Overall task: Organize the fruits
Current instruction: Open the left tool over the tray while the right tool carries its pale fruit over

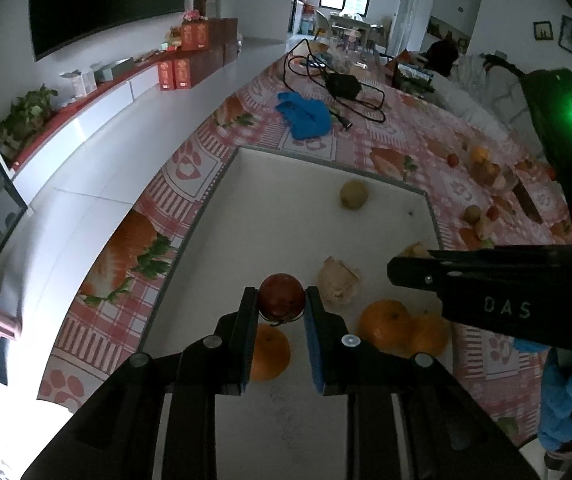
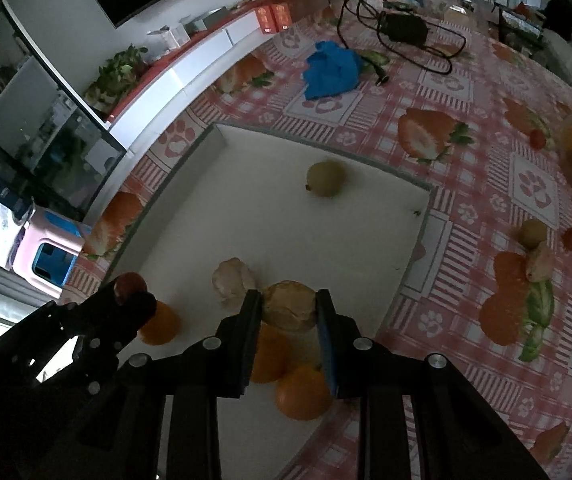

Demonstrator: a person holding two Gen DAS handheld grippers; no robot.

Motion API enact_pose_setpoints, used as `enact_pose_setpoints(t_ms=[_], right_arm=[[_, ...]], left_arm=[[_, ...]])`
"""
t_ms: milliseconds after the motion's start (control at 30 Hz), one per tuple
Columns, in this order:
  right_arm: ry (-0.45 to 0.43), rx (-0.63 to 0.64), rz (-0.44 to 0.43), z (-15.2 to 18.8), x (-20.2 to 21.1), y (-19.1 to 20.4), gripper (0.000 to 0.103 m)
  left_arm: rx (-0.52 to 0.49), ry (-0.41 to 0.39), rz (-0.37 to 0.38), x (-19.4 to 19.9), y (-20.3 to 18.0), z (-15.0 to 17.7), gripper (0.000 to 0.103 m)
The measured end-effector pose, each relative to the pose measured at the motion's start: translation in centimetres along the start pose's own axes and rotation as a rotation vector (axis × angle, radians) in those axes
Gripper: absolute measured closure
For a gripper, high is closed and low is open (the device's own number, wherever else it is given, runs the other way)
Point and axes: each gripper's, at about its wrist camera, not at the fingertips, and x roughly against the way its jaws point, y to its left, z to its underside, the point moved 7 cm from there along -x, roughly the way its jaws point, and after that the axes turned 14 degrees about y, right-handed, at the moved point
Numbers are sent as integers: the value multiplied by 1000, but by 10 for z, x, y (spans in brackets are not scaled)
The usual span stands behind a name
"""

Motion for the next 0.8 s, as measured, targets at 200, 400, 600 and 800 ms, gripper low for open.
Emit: enact_pose_setpoints(t_ms=[200, 400, 600, 800], right_arm=[[-2, 41, 58, 2, -3, 6, 35], [-98, 36, 130, 7, 27, -5, 29], [-176, 34, 202, 28, 59, -27, 29], [-226, -5, 218, 51, 85, -61, 29]], left_arm=[[18, -61, -58, 11, 3, 2, 22], [-8, -60, -71, 27, -9, 1, 22], [-62, -77, -79, 41, -47, 1, 21], [-146, -67, -95, 44, -94, 5, 20]])
